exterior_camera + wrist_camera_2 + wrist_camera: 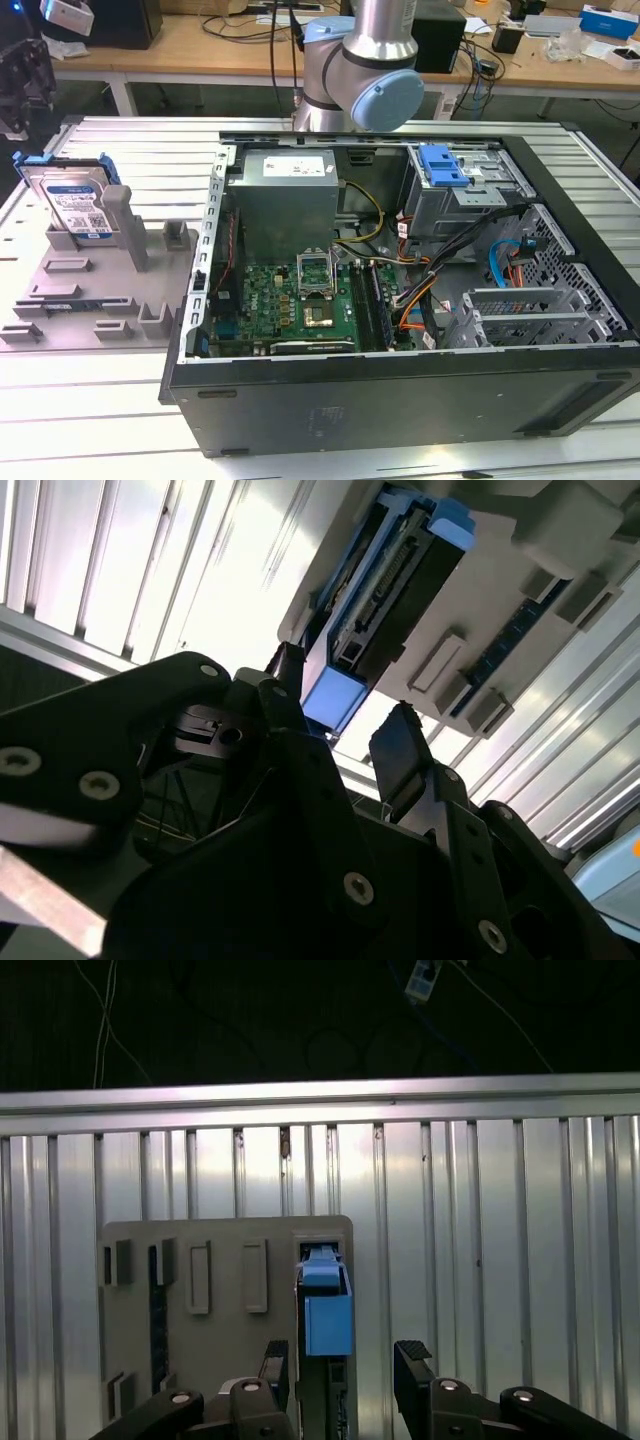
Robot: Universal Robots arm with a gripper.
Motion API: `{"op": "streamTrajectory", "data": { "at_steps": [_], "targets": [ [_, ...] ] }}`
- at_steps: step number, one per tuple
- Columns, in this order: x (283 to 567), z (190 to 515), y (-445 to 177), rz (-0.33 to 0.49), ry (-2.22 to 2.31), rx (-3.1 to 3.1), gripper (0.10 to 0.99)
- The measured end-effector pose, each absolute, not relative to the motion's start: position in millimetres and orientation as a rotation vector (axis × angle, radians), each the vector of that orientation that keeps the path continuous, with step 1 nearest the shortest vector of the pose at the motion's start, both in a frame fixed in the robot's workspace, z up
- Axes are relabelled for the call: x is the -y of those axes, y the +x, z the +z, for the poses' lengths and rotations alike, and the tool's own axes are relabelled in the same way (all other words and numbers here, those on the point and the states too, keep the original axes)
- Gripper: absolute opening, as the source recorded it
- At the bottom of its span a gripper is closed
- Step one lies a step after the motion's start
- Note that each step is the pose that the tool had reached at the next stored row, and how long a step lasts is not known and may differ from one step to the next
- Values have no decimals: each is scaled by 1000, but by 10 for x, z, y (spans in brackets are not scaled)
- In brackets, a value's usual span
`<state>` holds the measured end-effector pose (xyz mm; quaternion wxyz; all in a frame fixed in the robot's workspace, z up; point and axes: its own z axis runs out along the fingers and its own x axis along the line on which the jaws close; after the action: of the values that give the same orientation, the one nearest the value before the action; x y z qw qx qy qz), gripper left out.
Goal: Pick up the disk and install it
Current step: 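Pick up the disk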
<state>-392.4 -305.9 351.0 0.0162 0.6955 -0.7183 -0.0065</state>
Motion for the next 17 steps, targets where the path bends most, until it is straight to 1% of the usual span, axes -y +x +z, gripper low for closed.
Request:
{"op": "streamTrajectory", "data": {
  "at_steps": [17],
  "targets": [
    [3077, 3415, -3977, -19, 2234, 2161, 541]
  ]
}}
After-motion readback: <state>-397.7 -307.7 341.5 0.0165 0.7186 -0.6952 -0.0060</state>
